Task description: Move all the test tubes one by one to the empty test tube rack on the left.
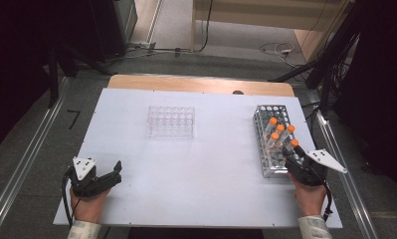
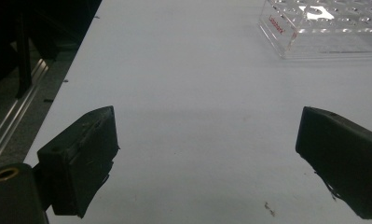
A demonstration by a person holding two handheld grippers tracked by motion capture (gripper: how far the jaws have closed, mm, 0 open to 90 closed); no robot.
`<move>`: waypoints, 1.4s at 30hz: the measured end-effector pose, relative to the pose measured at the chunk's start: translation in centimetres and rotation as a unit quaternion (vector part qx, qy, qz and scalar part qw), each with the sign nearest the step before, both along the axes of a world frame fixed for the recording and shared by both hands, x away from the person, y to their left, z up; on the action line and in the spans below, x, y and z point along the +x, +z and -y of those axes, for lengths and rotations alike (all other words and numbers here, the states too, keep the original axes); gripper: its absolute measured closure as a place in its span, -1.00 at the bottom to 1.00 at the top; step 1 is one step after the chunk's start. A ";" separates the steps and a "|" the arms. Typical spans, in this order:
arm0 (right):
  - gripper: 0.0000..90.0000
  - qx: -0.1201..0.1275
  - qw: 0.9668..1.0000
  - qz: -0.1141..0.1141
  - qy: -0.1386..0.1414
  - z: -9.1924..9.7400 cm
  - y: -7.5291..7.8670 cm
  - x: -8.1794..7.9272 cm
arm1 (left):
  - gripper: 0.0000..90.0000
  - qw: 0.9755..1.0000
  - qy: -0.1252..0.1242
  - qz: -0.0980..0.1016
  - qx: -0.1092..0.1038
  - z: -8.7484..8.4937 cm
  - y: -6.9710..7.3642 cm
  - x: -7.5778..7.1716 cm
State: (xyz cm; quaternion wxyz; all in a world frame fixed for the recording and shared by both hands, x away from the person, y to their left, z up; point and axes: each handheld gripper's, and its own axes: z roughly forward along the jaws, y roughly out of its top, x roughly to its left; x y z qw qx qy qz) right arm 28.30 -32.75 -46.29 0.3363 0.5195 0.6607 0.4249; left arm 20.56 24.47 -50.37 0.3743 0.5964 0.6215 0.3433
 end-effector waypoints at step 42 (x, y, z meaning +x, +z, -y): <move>0.60 0.025 0.998 0.061 0.007 -0.5 5.2 -2.3 | -0.86 0.999 -0.017 -0.003 -0.041 0.3 0.3 0.2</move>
